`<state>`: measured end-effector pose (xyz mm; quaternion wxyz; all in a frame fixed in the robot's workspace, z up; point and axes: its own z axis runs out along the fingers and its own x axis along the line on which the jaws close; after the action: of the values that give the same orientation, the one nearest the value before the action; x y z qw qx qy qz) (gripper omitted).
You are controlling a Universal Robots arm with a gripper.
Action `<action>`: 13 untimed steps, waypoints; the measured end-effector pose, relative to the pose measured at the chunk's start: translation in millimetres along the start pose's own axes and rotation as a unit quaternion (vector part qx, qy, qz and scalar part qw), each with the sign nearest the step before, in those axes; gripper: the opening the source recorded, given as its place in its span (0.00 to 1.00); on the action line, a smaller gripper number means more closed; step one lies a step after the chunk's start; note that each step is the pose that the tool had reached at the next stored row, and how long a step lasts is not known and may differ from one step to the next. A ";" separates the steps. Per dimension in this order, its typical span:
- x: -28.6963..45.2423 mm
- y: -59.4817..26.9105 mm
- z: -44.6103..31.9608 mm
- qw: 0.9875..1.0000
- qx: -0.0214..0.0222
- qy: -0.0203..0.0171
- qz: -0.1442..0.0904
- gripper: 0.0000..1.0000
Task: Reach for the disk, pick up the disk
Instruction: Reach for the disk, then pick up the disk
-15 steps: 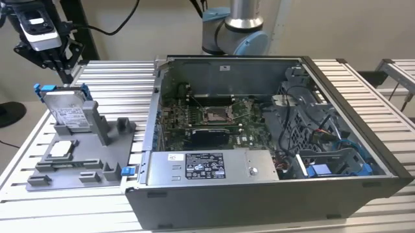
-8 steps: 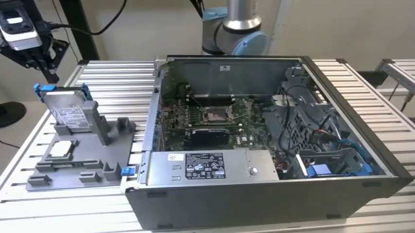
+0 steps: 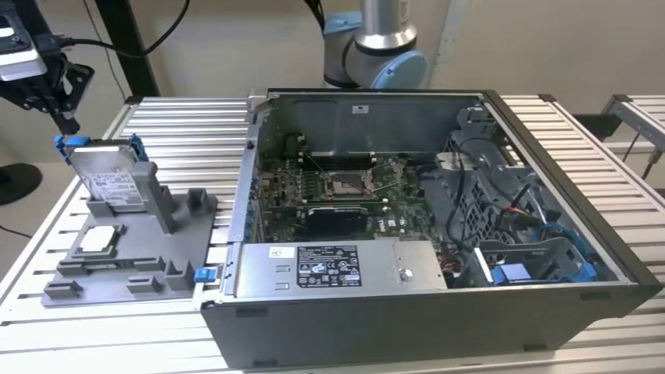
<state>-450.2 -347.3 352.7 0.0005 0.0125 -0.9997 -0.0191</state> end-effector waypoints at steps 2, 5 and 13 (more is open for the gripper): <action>1.1 0.0 0.0 1.000 0.000 0.000 0.000 0.00; 1.2 0.0 0.0 1.000 0.000 0.000 0.000 0.00; 1.3 0.0 0.0 1.000 0.000 0.000 0.000 0.00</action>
<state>-451.5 -347.3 352.7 0.0005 0.0130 -0.9997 -0.0191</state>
